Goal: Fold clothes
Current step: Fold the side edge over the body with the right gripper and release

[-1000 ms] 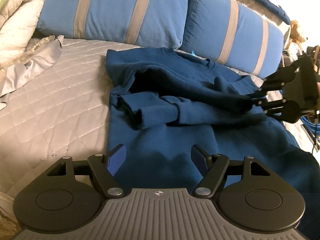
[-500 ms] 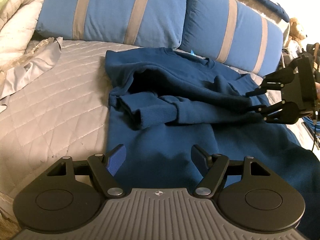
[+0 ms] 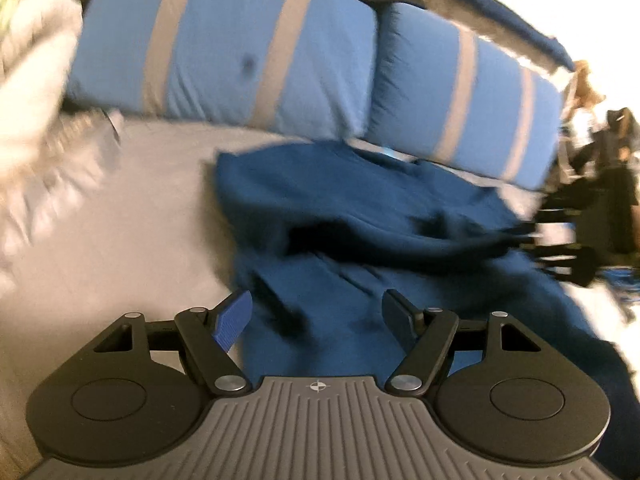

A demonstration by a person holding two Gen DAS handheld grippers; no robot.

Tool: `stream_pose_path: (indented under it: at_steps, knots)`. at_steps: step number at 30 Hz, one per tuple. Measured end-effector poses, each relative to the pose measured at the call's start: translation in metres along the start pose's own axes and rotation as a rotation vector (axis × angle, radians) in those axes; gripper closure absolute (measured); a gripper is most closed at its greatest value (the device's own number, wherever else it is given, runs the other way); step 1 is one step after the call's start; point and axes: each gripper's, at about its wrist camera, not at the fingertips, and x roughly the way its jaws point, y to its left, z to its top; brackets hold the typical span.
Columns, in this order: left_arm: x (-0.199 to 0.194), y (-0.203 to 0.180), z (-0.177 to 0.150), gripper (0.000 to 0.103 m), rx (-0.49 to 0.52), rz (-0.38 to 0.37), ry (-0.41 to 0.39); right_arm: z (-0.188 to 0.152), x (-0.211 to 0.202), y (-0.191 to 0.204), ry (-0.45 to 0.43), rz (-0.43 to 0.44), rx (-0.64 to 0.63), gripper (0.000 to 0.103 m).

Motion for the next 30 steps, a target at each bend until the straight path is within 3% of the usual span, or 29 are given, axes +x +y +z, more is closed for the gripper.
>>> stream_pose_path:
  at_steps: [6,11,15,18,20,22,24,27,30]
  knots:
    - [0.063,0.011,0.015,0.032,0.139,0.102,0.015,-0.001,-0.006,-0.02,0.0,-0.076,0.04,0.094]
    - [0.088,0.004,0.008,0.033,0.226,0.238,0.012,-0.005,-0.006,-0.03,0.021,-0.159,0.051,0.095]
    - [0.093,-0.001,0.003,0.035,0.297,0.315,0.014,-0.012,-0.025,-0.033,0.05,-0.333,-0.023,0.095]
    - [0.092,0.0,0.002,0.034,0.306,0.307,0.021,-0.024,-0.047,-0.024,0.072,-0.428,-0.105,0.094]
    - [0.093,0.001,0.003,0.034,0.298,0.303,0.027,-0.047,-0.056,-0.002,0.116,-0.401,-0.167,0.093]
    - [0.093,0.003,0.004,0.035,0.291,0.294,0.031,-0.067,-0.055,0.016,0.129,-0.343,-0.152,0.084]
    - [0.09,0.005,0.005,0.034,0.281,0.276,0.034,-0.081,-0.053,0.026,0.134,-0.295,-0.091,0.051]
    - [0.077,0.01,0.005,0.034,0.254,0.234,0.034,-0.101,-0.049,0.041,0.141,-0.223,-0.001,0.046]
    - [0.06,0.019,0.004,0.033,0.212,0.188,0.029,-0.124,-0.054,0.023,0.122,-0.212,0.171,0.041]
